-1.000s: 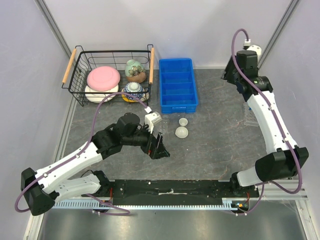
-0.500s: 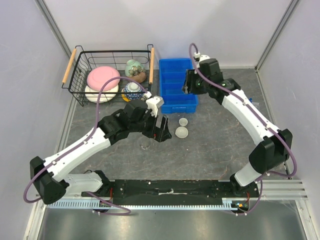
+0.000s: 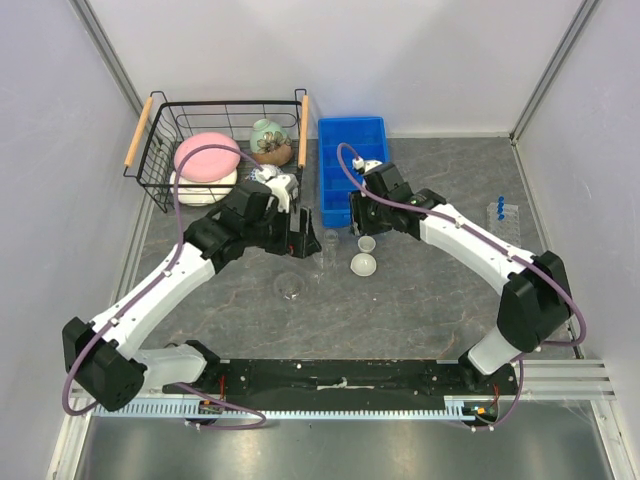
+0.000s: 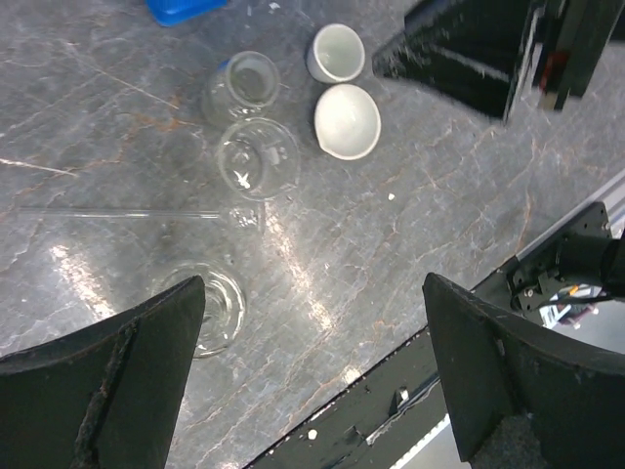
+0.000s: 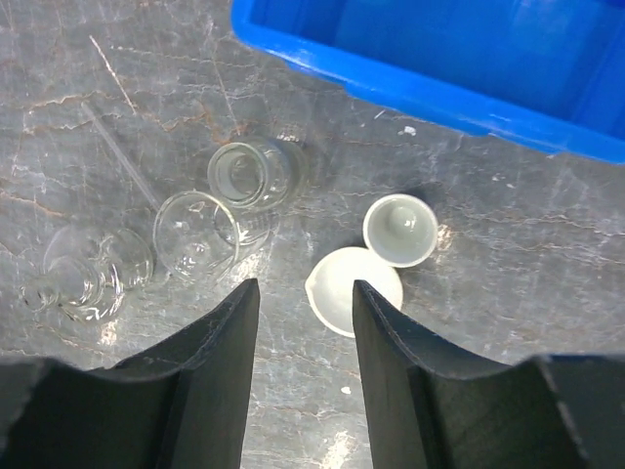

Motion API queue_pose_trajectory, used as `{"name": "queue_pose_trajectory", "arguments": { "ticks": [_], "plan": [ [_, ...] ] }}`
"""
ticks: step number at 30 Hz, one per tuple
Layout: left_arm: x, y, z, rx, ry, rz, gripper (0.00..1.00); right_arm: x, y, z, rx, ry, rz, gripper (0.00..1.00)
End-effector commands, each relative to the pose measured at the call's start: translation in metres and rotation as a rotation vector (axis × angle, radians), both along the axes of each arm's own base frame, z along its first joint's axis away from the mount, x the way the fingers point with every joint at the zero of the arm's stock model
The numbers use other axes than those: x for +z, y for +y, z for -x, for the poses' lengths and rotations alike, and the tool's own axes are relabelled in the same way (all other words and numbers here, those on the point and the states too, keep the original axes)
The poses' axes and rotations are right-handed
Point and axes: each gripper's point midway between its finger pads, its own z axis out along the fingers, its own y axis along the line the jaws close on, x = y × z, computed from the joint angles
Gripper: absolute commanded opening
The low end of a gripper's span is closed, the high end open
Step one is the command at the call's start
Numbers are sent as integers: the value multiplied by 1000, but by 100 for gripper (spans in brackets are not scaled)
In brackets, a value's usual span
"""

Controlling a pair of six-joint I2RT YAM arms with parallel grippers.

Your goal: Organize the chemistry lab equipment

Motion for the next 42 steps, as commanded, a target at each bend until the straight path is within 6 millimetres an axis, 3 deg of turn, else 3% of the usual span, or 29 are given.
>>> {"name": "queue_pose_trajectory", "arguments": {
  "ticks": [1, 12, 15, 26, 42],
  "plan": [
    [8, 13, -1, -3, -9, 33, 100, -2, 25, -3, 10, -33, -50, 50],
    [-10, 40, -5, 65, 13, 44, 100, -27, 60, -17, 32, -12, -20, 50],
    [-12, 41, -5, 66, 8, 51, 100, -35, 60, -24, 8, -14, 7, 50],
    [-21, 43, -8, 46, 0, 43, 100, -35, 62, -38, -23, -42, 26, 49],
    [-29, 41, -7, 32, 17, 54, 99, -62, 57, -34, -24, 3, 76, 42]
  ]
}}
